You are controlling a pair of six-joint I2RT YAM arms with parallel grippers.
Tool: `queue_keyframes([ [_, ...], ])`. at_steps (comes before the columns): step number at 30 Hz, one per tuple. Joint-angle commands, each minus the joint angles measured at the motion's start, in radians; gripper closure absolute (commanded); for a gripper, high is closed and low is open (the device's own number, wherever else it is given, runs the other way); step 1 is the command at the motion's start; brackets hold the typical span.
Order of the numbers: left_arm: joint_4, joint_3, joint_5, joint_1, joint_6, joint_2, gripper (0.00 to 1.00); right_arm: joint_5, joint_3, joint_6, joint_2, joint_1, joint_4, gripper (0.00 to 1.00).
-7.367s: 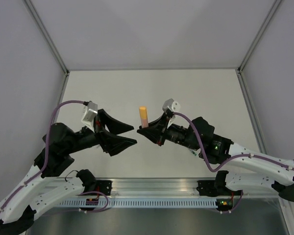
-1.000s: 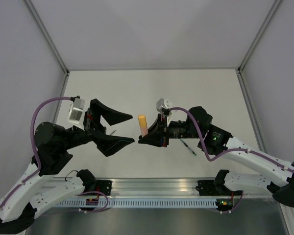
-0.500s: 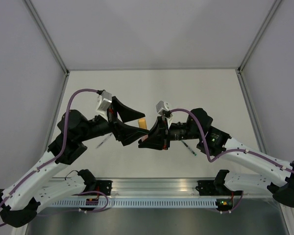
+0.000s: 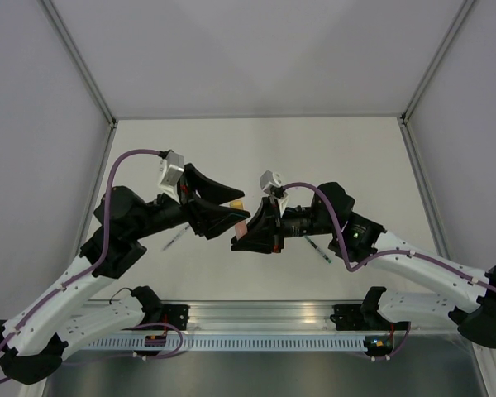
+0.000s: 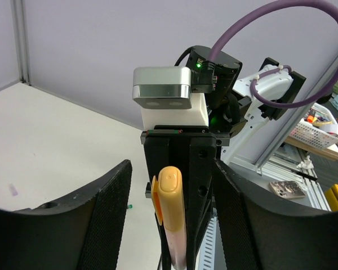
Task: Insert the pens into the pen caps
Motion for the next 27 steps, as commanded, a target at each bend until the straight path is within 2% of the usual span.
queue_keyframes([
  [1, 0.034, 0.014, -0.035, -0.004, -0.014, -0.008, 0.37, -0.016, 0.004, 0.003, 0.009, 0.007, 0.042, 1.00],
  [2, 0.039, 0.013, -0.027, -0.004, -0.016, -0.008, 0.39, -0.015, 0.006, 0.006, 0.015, 0.009, 0.045, 1.00],
  [5, 0.047, 0.001, -0.001, -0.004, -0.022, -0.008, 0.52, -0.015, 0.012, 0.013, 0.020, 0.009, 0.049, 1.00],
  [6, 0.048, -0.005, 0.010, -0.004, -0.022, -0.007, 0.63, -0.015, 0.015, 0.014, 0.022, 0.009, 0.051, 1.00],
  [8, 0.045, -0.013, 0.039, -0.004, -0.029, -0.005, 0.79, -0.015, 0.017, 0.016, 0.023, 0.010, 0.054, 1.00],
  [9, 0.034, -0.018, 0.045, -0.004, -0.036, -0.004, 0.98, -0.016, 0.021, 0.017, 0.026, 0.010, 0.055, 1.00],
  [15, 0.054, -0.105, 0.072, -0.004, -0.083, -0.053, 0.98, 0.044, 0.061, 0.003, 0.008, 0.010, 0.052, 1.00],
  [23, 0.076, -0.183, 0.112, -0.004, -0.129, -0.093, 0.98, 0.133, 0.221, -0.033, 0.000, 0.010, -0.018, 1.00],
  [27, 0.177, -0.236, 0.148, -0.004, -0.200, -0.099, 0.98, 0.183, 0.250, -0.044, -0.006, 0.010, 0.009, 1.00],
])
